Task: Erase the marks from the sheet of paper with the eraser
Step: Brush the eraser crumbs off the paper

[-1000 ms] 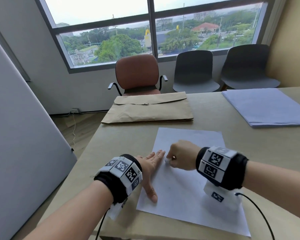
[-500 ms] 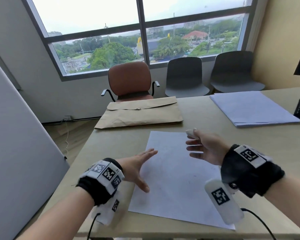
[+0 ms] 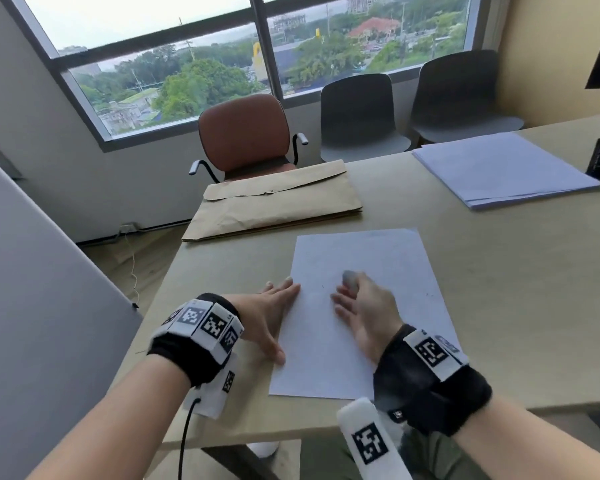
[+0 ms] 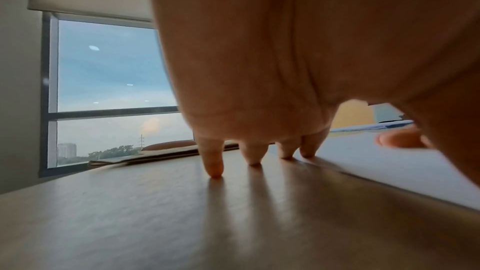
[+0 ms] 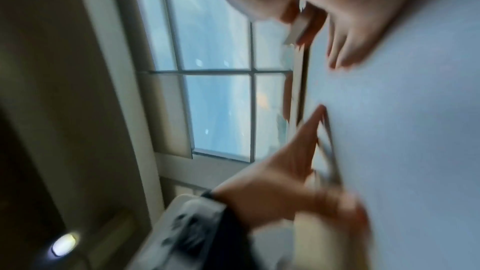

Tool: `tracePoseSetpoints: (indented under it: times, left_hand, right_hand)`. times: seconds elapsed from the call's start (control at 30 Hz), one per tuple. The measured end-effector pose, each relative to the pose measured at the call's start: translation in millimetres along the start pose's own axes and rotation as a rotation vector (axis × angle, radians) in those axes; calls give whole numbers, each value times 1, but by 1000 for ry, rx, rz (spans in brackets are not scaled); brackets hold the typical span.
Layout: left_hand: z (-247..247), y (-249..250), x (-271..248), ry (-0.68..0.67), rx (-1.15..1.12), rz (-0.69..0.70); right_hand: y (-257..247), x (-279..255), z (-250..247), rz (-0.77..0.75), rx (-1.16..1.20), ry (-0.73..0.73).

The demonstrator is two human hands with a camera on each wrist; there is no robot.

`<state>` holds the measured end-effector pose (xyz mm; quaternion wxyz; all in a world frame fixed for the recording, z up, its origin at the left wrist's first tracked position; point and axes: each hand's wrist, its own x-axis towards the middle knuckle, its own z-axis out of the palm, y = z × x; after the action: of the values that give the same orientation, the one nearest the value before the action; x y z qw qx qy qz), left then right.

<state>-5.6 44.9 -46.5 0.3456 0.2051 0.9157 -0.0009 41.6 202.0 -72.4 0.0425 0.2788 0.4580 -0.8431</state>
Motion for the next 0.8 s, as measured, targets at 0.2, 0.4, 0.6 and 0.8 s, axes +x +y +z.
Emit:
tracePoseSetpoints:
  times: [0.2,0.4,0.6,0.8]
  left_hand:
    - [3,1,4,43,-61,-30]
    - [2,-4,2,50,-70,-9]
    - [3,-8,8,72,17,-16]
    - [1,-5,6,55,-8,-17]
  right_hand:
    - [12,-19,10,187,65,-300]
    - [12,5,17,-23,149,64]
    - [22,-5,43,137,95,-228]
    - [-31,28,-9,-240,176,554]
